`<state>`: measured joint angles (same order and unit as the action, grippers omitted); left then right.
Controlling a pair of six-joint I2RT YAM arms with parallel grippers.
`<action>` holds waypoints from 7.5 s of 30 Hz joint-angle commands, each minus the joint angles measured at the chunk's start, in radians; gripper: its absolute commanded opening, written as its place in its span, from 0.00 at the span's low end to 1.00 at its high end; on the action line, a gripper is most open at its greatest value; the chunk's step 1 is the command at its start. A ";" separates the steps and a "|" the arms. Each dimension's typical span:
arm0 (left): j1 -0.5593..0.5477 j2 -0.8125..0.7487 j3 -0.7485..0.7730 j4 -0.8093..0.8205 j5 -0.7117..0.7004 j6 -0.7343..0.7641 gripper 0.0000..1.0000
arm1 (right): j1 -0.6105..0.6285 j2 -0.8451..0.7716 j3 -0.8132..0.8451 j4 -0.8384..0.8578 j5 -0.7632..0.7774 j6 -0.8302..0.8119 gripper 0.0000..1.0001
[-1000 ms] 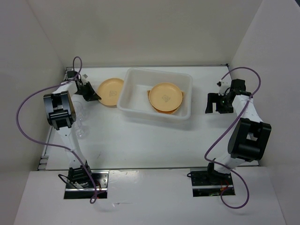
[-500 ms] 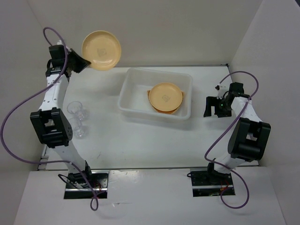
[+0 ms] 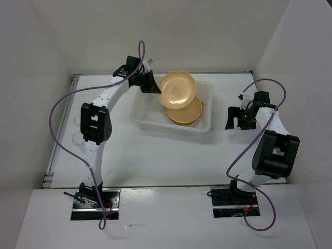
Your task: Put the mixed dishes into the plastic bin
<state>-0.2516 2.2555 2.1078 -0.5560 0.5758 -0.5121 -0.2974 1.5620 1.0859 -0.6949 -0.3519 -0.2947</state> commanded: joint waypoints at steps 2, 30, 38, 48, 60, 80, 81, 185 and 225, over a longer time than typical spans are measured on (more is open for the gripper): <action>-0.050 0.030 0.080 -0.019 -0.019 0.020 0.00 | 0.000 -0.023 -0.007 0.025 -0.006 0.006 0.98; -0.129 0.185 0.434 -0.226 -0.301 0.021 0.86 | 0.000 0.006 0.002 0.015 -0.044 0.006 0.98; -0.017 -0.060 0.574 -0.392 -0.743 0.003 0.98 | 0.000 0.006 0.002 0.015 -0.053 0.006 0.98; 0.333 -0.447 -0.250 -0.324 -0.823 -0.111 1.00 | 0.000 0.015 0.002 0.015 -0.062 0.006 0.98; 0.477 -0.541 -0.646 -0.150 -0.709 -0.089 1.00 | 0.000 0.033 0.002 0.006 -0.062 0.006 0.98; 0.514 -0.375 -0.683 -0.039 -0.653 -0.011 0.50 | 0.000 0.033 0.002 0.006 -0.053 0.006 0.98; 0.514 -0.363 -0.666 -0.039 -0.643 -0.011 0.36 | 0.000 0.033 0.002 0.006 -0.053 0.006 0.98; 0.497 -0.672 -1.013 -0.137 -0.524 -0.012 0.50 | 0.020 0.024 0.020 -0.005 -0.006 -0.031 0.98; -0.164 -0.160 -0.100 -0.268 -0.607 0.325 0.00 | 0.020 0.024 0.011 -0.005 -0.006 -0.021 0.98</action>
<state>-0.4229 2.0701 1.9972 -0.8146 0.0139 -0.2295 -0.2840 1.5925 1.0870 -0.7105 -0.3553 -0.3218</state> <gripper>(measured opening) 0.047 0.982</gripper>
